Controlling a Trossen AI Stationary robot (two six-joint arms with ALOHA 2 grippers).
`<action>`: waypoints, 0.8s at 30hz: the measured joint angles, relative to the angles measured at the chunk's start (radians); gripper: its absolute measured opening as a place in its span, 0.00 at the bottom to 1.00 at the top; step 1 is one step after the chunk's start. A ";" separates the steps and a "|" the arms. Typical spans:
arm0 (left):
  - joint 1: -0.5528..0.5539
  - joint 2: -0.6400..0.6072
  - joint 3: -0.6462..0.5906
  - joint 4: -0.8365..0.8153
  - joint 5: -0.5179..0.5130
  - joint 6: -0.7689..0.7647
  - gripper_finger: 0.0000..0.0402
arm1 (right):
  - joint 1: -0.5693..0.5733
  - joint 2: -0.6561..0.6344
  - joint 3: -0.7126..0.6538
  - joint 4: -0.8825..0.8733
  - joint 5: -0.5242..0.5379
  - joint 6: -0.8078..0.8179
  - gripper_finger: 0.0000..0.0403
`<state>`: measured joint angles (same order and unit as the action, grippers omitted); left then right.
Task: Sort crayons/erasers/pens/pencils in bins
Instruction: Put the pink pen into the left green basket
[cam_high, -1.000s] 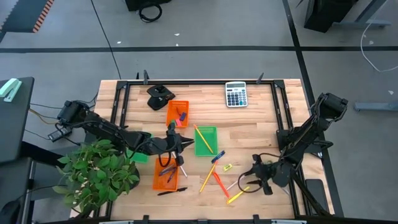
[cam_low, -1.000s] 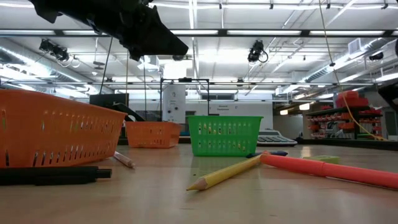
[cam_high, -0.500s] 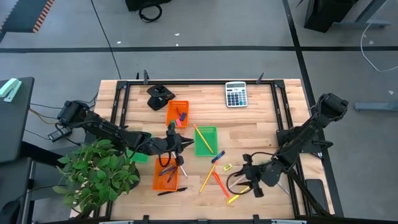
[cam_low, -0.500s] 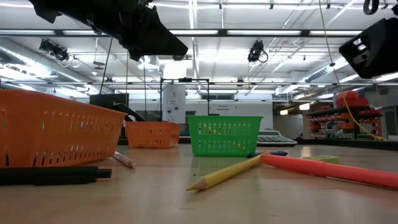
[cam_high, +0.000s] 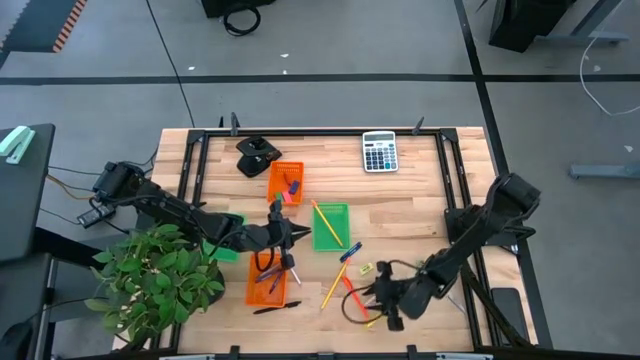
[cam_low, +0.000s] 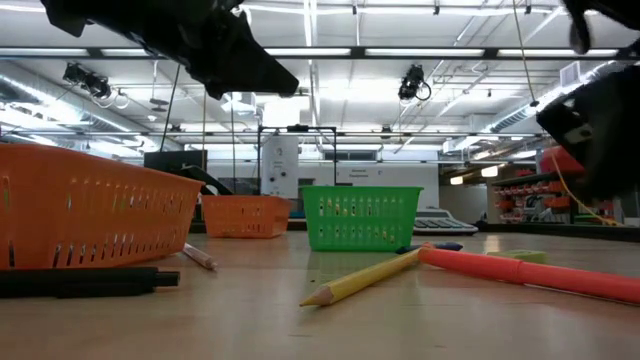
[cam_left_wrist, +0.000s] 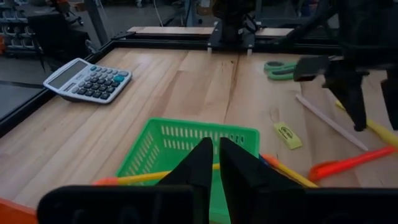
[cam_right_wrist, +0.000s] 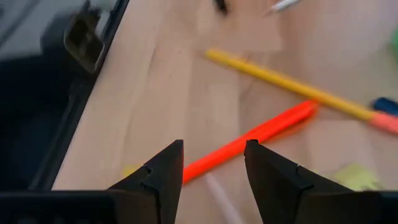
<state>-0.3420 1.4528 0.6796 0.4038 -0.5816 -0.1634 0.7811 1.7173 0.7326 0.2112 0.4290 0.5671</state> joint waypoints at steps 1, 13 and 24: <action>0.000 0.000 0.000 -0.001 0.000 0.001 0.09 | 0.006 0.019 0.022 -0.032 -0.015 -0.009 0.44; -0.004 -0.007 0.000 0.017 -0.001 0.000 0.10 | 0.069 0.016 0.010 -0.139 0.066 -0.037 0.42; -0.002 -0.007 0.000 0.103 -0.001 0.078 0.08 | 0.061 0.010 -0.221 0.149 0.068 -0.015 0.29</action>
<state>-0.3441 1.4460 0.6800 0.5069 -0.5823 -0.0851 0.8425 1.7270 0.5115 0.3604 0.4965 0.5519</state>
